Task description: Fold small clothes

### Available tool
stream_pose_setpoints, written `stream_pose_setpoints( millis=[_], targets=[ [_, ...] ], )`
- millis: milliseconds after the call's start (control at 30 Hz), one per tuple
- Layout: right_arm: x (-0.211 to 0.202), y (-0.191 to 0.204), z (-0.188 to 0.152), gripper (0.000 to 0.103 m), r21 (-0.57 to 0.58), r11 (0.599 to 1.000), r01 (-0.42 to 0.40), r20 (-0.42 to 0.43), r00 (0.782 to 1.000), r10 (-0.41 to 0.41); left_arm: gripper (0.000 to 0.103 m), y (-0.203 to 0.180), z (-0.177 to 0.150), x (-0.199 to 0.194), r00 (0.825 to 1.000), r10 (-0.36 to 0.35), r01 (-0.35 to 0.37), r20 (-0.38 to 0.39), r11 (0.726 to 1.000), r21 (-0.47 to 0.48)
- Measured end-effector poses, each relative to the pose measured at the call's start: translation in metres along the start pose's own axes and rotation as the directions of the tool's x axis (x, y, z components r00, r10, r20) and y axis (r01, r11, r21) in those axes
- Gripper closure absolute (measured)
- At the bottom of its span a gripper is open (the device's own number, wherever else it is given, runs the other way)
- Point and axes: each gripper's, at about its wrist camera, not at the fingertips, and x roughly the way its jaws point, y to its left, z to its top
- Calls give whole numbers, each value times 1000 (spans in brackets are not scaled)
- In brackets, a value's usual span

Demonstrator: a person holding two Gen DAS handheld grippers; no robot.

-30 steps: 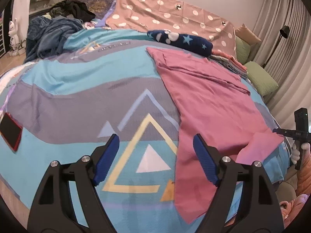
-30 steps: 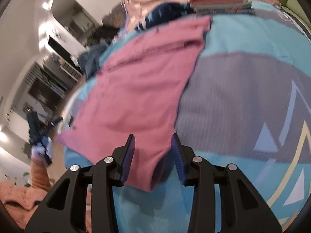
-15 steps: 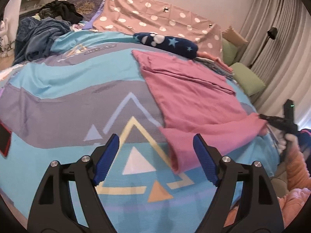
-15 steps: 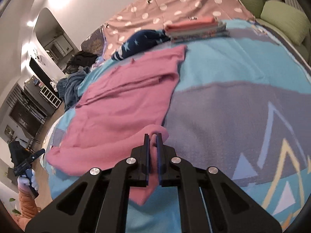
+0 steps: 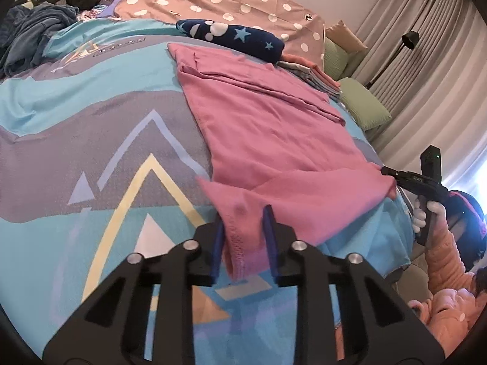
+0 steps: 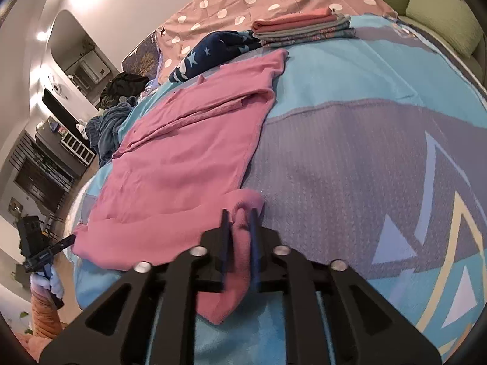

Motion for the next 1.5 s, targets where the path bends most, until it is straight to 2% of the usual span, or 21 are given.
stream_pose_setpoints(
  millis=[33, 133, 233, 300, 333, 367, 400, 500, 600, 700, 867, 933, 1233, 1500],
  targets=[
    [-1, -2, 0, 60, 13, 1000, -4, 1, 1000, 4, 81, 0, 1, 0, 1000, 3, -3, 3, 1000, -1],
    [0, -11, -1, 55, 53, 997, -50, -25, 998, 51, 80, 2, 3, -3, 1000, 5, -5, 10, 1000, -5],
    [7, -18, -2, 53, 131, 982, -136, -64, 987, 145, 74, 8, 5, 0, 1000, 0, 0, 11, 999, -32],
    [10, -20, -1, 53, 168, 968, -184, -74, 977, 199, 74, 10, 5, 3, 1000, 2, -2, 7, 999, -42],
    [10, -19, 1, 56, 176, 964, -200, -76, 974, 216, 75, 10, 6, 5, 1000, 1, -1, 6, 999, -45],
    [10, -17, 2, 80, 183, 957, -224, -65, 969, 239, 91, 9, 8, 6, 1000, -10, 11, 9, 999, -42],
    [7, -14, 4, 97, 182, 955, -233, -51, 968, 246, 99, 8, 9, 6, 1000, -20, 20, 13, 999, -35],
    [-21, 3, 13, 100, 116, 964, -240, 59, 970, 235, 99, -3, 19, -9, 997, 0, -1, 82, 1000, 1],
    [-64, 33, 24, 100, -20, 974, -226, 181, 957, 226, 99, -13, 39, -34, 985, 22, -27, 171, 999, 30],
    [-91, 58, 32, 100, -129, 974, -189, 258, 942, 217, 99, -21, 64, -62, 961, 32, -48, 273, 997, 55],
    [-108, 71, 44, 100, -185, 968, -170, 320, 921, 223, 99, -38, 96, -90, 917, 11, -60, 398, 992, 112],
    [-107, 69, 48, 100, -178, 970, -164, 332, 918, 216, 99, -41, 104, -91, 911, 13, -72, 413, 989, 127],
    [-92, 55, 63, 100, -127, 980, -152, 354, 916, 188, 99, -38, 127, -70, 904, 32, -86, 426, 990, 109],
    [-63, 38, 87, 100, -81, 988, -132, 346, 926, 153, 99, -20, 151, -35, 914, 64, -101, 401, 992, 72]
  ],
)
